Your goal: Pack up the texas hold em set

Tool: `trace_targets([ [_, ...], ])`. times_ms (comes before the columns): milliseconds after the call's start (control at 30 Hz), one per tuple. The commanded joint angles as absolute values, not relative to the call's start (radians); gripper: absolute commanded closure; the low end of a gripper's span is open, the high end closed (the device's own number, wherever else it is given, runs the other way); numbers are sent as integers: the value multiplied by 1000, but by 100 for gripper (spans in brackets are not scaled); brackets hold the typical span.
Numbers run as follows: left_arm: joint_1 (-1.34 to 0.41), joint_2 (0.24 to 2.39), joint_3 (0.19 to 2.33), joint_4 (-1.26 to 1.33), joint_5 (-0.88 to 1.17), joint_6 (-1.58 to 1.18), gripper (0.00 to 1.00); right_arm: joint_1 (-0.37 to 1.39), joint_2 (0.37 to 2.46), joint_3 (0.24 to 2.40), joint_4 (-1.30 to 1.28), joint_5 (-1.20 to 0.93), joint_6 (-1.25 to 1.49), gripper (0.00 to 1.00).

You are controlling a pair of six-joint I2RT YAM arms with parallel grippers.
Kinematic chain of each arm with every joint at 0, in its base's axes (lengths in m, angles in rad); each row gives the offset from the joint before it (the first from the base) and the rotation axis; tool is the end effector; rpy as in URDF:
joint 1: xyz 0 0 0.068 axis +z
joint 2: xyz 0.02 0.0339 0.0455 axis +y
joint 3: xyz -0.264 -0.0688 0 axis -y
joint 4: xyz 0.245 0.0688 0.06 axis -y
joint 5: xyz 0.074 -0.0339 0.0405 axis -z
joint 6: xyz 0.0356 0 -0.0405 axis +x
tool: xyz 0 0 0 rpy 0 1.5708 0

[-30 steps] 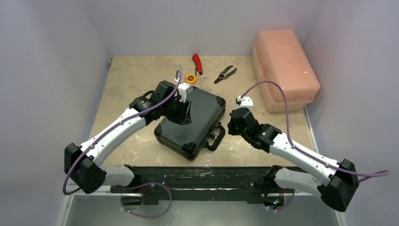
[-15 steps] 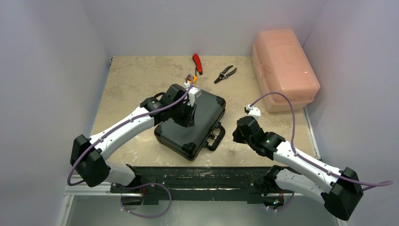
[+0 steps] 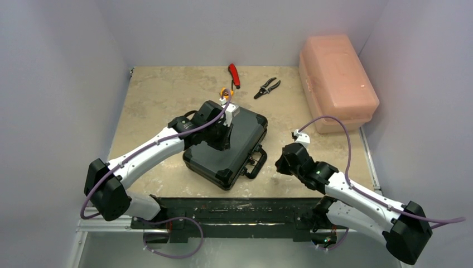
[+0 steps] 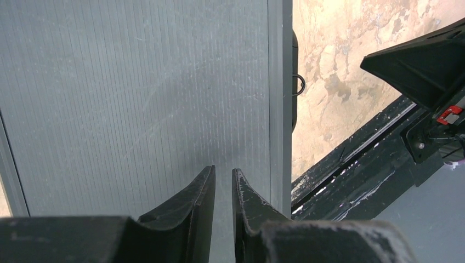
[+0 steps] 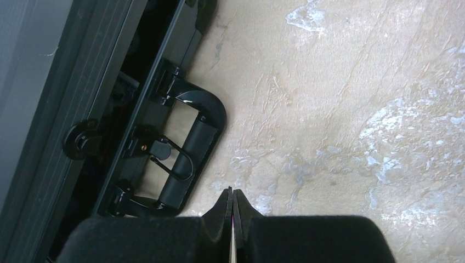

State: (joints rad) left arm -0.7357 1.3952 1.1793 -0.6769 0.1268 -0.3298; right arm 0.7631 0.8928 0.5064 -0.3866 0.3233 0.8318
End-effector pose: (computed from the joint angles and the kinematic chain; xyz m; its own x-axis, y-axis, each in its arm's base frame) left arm 0.2154 -0.2011 0.2944 -0.7809 0.2736 -0.5615 0.4985 0.8147 -0.2963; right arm 0.1387 0.1170 0.2071 -0.7028 0.2976 -0.6461 0.0423 0.9242 0.3797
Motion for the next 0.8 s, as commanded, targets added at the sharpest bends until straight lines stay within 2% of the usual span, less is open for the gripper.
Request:
trace_targets([
  [0, -745, 1393, 1158, -633, 119, -338, 84, 757, 873, 471, -345, 323, 873, 100],
  [767, -804, 1496, 1132, -560, 146, -390, 88, 758, 1107, 466, -119, 169, 831, 100],
])
